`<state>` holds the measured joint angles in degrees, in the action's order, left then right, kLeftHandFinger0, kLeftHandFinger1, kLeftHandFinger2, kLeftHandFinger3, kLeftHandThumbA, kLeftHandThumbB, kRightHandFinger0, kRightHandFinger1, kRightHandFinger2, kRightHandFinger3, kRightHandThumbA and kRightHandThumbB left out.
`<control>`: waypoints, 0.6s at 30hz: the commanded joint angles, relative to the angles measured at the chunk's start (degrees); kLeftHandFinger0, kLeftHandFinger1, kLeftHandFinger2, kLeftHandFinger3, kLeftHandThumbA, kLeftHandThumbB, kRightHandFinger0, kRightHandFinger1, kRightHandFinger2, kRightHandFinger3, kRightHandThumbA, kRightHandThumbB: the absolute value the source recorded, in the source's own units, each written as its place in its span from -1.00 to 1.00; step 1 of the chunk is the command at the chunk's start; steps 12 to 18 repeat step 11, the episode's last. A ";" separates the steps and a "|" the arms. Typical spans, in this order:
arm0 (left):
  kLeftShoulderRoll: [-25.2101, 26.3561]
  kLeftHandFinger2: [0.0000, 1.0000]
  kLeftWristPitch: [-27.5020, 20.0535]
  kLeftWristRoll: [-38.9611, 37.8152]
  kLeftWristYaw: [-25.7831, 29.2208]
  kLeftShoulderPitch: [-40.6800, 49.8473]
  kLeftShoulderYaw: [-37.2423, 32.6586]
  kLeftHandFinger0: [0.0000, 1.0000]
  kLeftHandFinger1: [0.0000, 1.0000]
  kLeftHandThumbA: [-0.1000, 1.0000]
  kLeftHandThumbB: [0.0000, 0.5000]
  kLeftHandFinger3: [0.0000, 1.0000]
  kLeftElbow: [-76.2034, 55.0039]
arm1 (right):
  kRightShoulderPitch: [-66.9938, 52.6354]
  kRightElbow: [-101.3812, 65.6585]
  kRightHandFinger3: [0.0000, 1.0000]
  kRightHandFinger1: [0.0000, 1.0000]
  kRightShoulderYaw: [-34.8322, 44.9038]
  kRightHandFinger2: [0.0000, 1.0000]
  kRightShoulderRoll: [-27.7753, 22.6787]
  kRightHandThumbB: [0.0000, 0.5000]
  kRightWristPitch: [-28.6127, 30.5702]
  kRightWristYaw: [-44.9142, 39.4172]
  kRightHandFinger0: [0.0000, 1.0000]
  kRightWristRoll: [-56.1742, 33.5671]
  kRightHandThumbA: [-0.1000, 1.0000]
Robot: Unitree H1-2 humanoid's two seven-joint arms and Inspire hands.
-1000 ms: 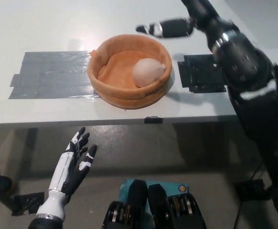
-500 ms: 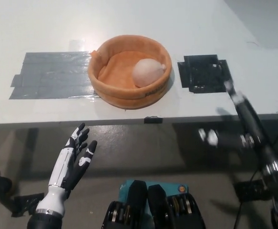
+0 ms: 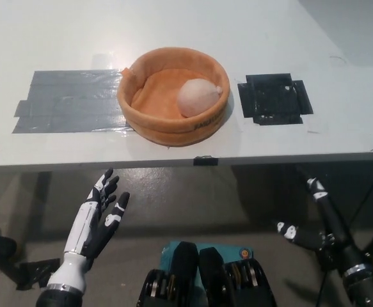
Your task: A person hands a emotional support dumpling to the robot which it grabs with its right hand and places in the soft place kept infront of it in the centre of the desk
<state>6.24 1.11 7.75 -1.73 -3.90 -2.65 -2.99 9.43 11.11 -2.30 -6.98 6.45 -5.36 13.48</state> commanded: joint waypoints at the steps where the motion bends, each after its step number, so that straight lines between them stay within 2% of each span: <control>1: 0.13 1.00 -1.98 0.87 0.50 0.55 -0.16 1.00 1.00 0.62 -1.00 1.00 -0.65 | 0.20 0.62 1.00 1.00 -1.15 1.00 0.45 0.02 7.49 1.54 1.00 -0.90 0.63; 6: 0.40 1.00 -2.30 1.12 -0.07 1.78 -0.72 1.00 1.00 0.63 -1.00 1.00 -1.06 | -2.27 0.61 1.00 1.00 -2.07 1.00 0.79 -0.04 8.67 1.86 1.00 -0.32 0.62; 18: 0.57 1.00 -2.36 1.03 -0.27 2.49 -0.91 1.00 1.00 0.63 -1.00 1.00 -0.97 | -3.35 0.96 1.00 1.00 -2.32 1.00 0.62 -0.03 9.60 1.74 1.00 -0.52 0.62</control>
